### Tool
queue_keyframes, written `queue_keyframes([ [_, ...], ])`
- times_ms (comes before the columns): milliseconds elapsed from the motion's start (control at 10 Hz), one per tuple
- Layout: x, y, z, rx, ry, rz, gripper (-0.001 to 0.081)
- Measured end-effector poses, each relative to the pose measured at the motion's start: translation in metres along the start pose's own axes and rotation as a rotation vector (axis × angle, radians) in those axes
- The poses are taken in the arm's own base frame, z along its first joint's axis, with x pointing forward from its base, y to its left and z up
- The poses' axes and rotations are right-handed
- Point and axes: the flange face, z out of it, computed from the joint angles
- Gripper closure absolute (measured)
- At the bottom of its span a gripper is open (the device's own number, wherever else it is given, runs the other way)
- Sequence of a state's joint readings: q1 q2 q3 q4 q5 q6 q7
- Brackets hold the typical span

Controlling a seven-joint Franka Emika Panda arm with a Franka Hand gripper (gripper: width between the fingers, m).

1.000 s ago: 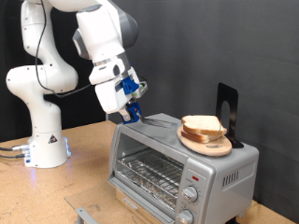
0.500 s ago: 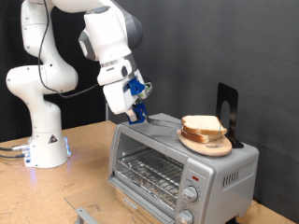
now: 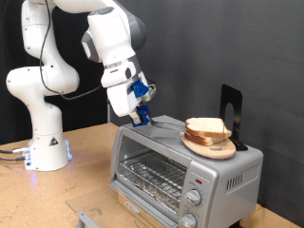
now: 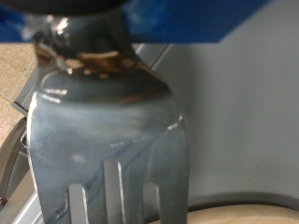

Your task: Make a piece of toast with the oven

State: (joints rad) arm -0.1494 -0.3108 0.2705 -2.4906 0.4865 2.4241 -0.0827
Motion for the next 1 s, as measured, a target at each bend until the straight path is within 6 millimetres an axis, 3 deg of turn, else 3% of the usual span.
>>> queue_keyframes([
  [600, -0.005, -0.005, 0.0, 0.01, 0.001, -0.014, 0.0406],
  [1000, -0.011, -0.01, -0.014, 0.026, 0.033, -0.011, 0.0406],
])
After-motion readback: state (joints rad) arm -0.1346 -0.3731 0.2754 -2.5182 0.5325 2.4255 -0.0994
